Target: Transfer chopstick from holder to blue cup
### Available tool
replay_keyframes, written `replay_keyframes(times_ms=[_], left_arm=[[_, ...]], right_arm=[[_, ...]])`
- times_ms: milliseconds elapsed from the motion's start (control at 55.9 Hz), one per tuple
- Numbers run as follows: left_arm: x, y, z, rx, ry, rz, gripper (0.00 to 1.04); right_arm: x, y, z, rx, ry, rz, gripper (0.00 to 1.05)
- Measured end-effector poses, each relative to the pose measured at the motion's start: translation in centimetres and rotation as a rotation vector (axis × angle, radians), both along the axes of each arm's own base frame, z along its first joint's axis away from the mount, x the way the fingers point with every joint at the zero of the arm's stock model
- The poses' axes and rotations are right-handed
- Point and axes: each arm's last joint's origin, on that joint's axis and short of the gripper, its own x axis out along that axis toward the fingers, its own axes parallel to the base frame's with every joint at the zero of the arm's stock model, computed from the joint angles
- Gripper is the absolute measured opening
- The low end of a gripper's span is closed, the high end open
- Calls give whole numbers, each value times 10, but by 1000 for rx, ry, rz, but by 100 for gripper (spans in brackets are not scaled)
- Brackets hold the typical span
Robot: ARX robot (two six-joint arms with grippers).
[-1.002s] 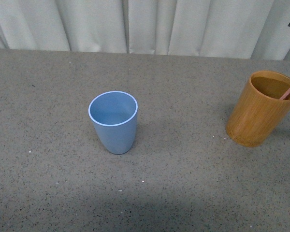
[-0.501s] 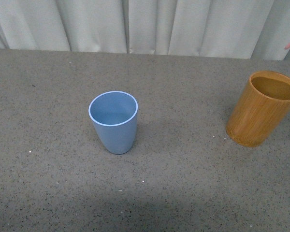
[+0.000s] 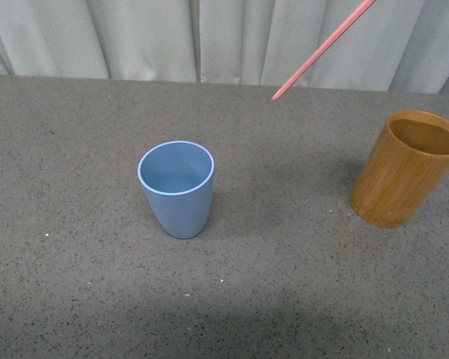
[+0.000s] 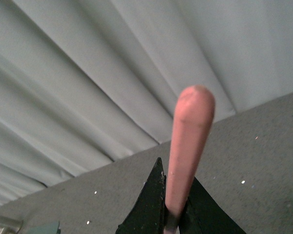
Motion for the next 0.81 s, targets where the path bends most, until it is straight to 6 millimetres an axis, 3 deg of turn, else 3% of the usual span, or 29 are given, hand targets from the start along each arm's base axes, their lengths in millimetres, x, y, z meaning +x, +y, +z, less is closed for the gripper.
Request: replay_keyframes(times_ms=[304, 555, 752, 805], left_arm=[[0, 0, 0, 0, 0, 0, 98], [0, 0, 0, 0, 0, 0, 98], [0, 0, 0, 0, 0, 0, 98], [0, 0, 0, 0, 0, 0, 98]], right_arm=[[12, 32, -50, 44, 134, 86, 2], [27, 50, -46, 76, 124, 121, 2], [31, 63, -55, 52, 153, 136, 3], [30, 66, -57, 44, 152, 146, 10]])
